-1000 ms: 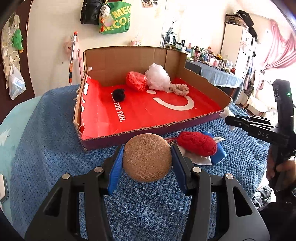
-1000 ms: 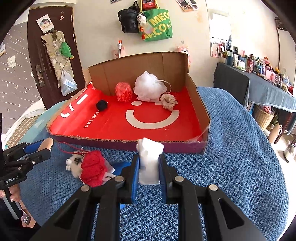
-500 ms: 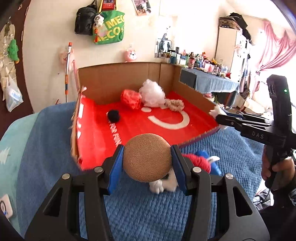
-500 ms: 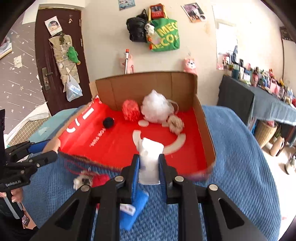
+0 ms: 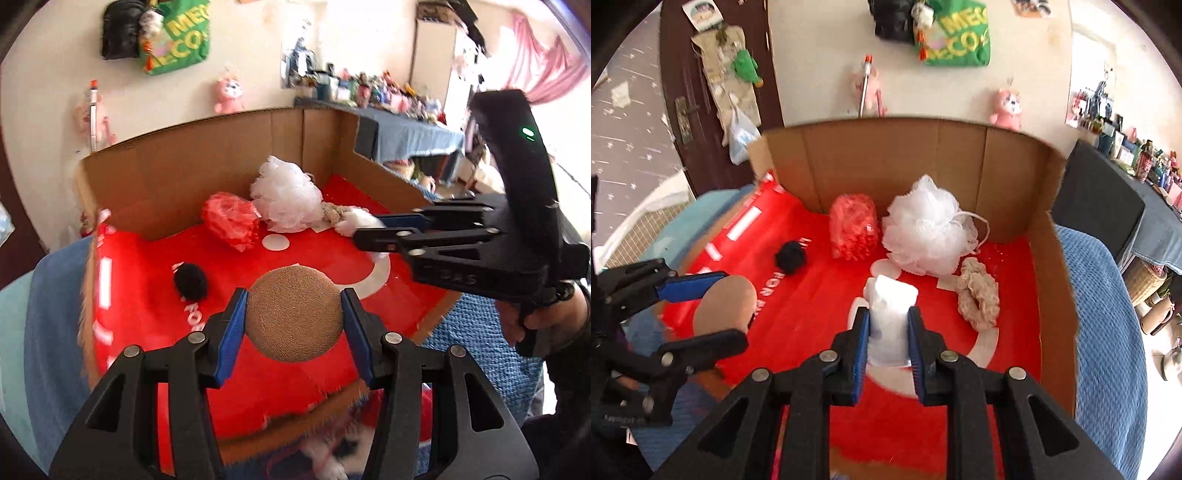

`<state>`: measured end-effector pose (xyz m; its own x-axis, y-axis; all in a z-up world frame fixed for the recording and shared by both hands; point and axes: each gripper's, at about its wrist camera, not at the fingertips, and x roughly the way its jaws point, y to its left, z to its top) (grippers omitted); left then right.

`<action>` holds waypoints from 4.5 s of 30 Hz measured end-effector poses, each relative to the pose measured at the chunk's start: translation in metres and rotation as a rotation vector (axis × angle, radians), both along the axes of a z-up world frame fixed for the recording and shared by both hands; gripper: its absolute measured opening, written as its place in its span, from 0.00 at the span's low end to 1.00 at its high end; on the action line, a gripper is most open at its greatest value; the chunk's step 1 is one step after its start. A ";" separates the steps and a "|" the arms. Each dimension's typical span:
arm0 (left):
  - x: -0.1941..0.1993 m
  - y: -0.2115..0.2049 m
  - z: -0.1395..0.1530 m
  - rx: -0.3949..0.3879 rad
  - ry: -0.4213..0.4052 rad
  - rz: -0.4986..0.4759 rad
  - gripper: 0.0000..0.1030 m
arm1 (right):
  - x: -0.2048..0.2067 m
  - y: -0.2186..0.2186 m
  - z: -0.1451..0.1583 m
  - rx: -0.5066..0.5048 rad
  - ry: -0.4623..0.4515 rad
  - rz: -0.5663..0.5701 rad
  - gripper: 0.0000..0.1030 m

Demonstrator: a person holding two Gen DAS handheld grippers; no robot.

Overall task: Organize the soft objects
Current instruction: 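Carry the white cloth and tan pad into the box with both tools, then open both tools to release the cloth and pad on the red paper, then withdraw both tools from the box toward the remaining items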

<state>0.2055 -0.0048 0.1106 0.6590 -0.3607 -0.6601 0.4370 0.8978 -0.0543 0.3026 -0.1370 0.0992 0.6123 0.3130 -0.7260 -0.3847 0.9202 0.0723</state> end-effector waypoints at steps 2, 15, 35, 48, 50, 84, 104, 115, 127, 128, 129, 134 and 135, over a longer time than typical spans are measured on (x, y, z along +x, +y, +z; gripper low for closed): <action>0.013 -0.007 -0.002 0.020 0.020 -0.029 0.47 | 0.014 0.000 -0.007 0.000 0.047 0.011 0.21; 0.083 -0.033 -0.035 0.117 0.171 -0.085 0.47 | 0.067 -0.008 -0.033 -0.001 0.222 0.023 0.21; 0.124 -0.042 -0.051 0.162 0.306 -0.064 0.47 | 0.086 0.015 -0.049 -0.061 0.287 0.008 0.23; 0.130 -0.055 -0.055 0.191 0.301 -0.057 0.49 | 0.093 0.015 -0.052 -0.055 0.293 0.006 0.24; 0.131 -0.056 -0.056 0.190 0.301 -0.054 0.49 | 0.093 0.014 -0.051 -0.053 0.294 0.006 0.24; 0.104 -0.036 -0.042 0.159 0.237 -0.044 0.65 | 0.072 0.009 -0.028 -0.035 0.237 -0.016 0.48; 0.009 0.001 0.040 -0.064 -0.032 0.090 0.87 | -0.042 -0.016 0.081 0.014 -0.104 -0.060 0.93; -0.072 0.013 0.067 -0.161 -0.200 0.126 0.93 | -0.136 -0.027 0.107 0.028 -0.308 -0.091 1.00; -0.155 0.023 0.063 -0.184 -0.338 0.182 0.95 | -0.206 -0.038 0.084 0.060 -0.401 -0.147 1.00; -0.160 0.024 0.060 -0.183 -0.344 0.190 0.95 | -0.210 -0.038 0.080 0.061 -0.404 -0.153 1.00; -0.162 0.024 0.058 -0.181 -0.347 0.195 0.95 | -0.214 -0.039 0.075 0.065 -0.411 -0.159 1.00; -0.180 0.025 0.040 -0.159 -0.358 0.225 0.95 | -0.230 -0.043 0.054 0.086 -0.427 -0.183 1.00; -0.182 0.026 0.037 -0.157 -0.359 0.231 0.95 | -0.232 -0.044 0.050 0.089 -0.430 -0.189 1.00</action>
<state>0.0232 0.0208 0.1478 0.9112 -0.2549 -0.3238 0.2424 0.9669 -0.0792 0.0708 -0.1811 0.1489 0.9036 0.2164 -0.3697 -0.2232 0.9745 0.0248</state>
